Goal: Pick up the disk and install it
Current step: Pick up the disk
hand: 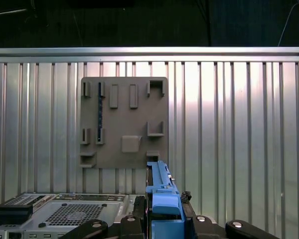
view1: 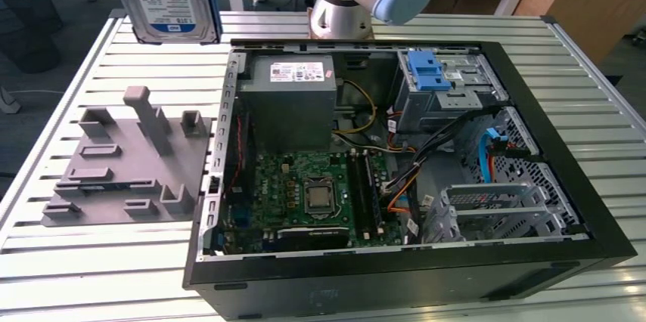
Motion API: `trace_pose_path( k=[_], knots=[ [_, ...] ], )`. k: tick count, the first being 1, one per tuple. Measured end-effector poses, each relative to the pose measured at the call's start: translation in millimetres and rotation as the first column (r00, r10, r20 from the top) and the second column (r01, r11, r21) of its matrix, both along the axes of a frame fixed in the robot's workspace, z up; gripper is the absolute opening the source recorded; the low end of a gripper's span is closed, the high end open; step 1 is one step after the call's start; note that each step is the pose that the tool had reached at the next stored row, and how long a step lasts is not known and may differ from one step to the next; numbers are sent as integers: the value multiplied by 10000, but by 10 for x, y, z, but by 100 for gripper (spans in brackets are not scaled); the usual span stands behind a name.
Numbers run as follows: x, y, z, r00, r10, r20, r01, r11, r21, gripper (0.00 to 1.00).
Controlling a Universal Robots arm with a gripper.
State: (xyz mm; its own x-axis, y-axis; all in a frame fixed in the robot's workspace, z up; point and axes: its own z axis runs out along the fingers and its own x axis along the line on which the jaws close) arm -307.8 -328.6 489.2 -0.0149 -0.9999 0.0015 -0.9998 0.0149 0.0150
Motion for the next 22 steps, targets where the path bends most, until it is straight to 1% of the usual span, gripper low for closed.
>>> trace_pose_path(
  k=[22],
  knots=[
    [115,0,0,10000,0,1,0,10000,0,37]
  ],
)
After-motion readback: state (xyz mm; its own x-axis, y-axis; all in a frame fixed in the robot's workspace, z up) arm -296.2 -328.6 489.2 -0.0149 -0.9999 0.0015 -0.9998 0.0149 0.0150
